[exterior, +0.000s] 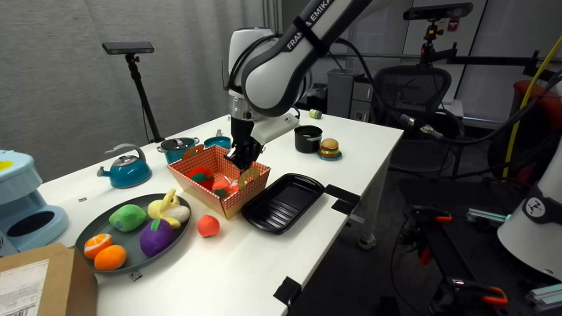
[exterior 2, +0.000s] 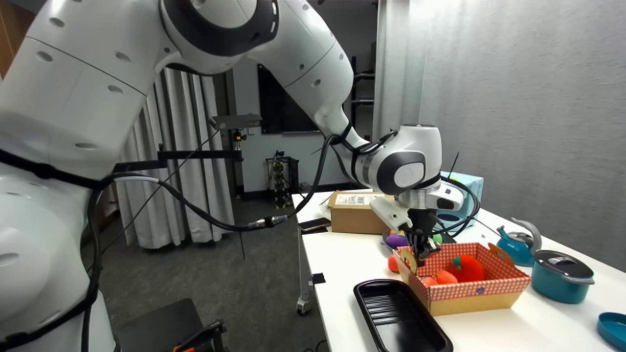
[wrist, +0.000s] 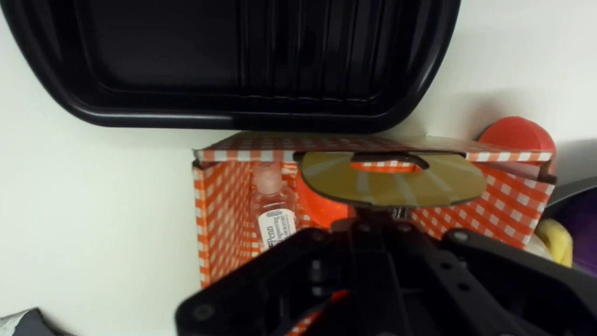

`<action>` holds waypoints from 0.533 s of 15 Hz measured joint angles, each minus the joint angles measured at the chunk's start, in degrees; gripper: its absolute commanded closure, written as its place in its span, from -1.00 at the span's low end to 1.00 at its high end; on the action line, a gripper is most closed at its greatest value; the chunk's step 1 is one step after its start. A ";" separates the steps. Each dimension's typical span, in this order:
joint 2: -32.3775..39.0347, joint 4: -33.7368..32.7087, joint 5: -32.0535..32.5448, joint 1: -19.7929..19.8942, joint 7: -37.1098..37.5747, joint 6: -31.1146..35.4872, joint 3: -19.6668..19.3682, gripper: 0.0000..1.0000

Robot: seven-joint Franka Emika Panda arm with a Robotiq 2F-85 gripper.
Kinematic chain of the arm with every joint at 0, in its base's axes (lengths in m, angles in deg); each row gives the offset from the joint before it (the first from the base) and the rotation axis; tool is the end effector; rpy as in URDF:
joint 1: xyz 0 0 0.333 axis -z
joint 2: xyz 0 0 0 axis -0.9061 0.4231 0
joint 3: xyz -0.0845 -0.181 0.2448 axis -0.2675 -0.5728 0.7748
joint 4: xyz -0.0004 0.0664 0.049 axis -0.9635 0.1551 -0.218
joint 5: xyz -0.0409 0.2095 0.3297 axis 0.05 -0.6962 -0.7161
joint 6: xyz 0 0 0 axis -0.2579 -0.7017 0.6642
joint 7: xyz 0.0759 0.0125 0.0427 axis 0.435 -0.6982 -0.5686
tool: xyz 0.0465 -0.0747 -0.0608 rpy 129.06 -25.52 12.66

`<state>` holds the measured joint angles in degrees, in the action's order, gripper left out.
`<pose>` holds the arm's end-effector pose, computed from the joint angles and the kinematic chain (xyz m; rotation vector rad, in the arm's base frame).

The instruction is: Move the banana and the pear plush toys from the box to the plate then move the box to the right

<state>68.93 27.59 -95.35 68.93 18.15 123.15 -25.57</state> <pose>0.6444 -0.1036 0.2491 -3.0270 0.7122 -0.2598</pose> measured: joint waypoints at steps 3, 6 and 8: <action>2.17 -2.27 -1.57 0.33 0.00 -1.70 0.57 1.00; 3.83 -3.56 -1.71 0.49 0.04 -3.03 0.51 1.00; 4.41 -3.77 -1.70 0.48 0.29 -3.10 -0.03 1.00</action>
<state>73.34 23.81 -97.05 69.41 18.44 120.05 -25.60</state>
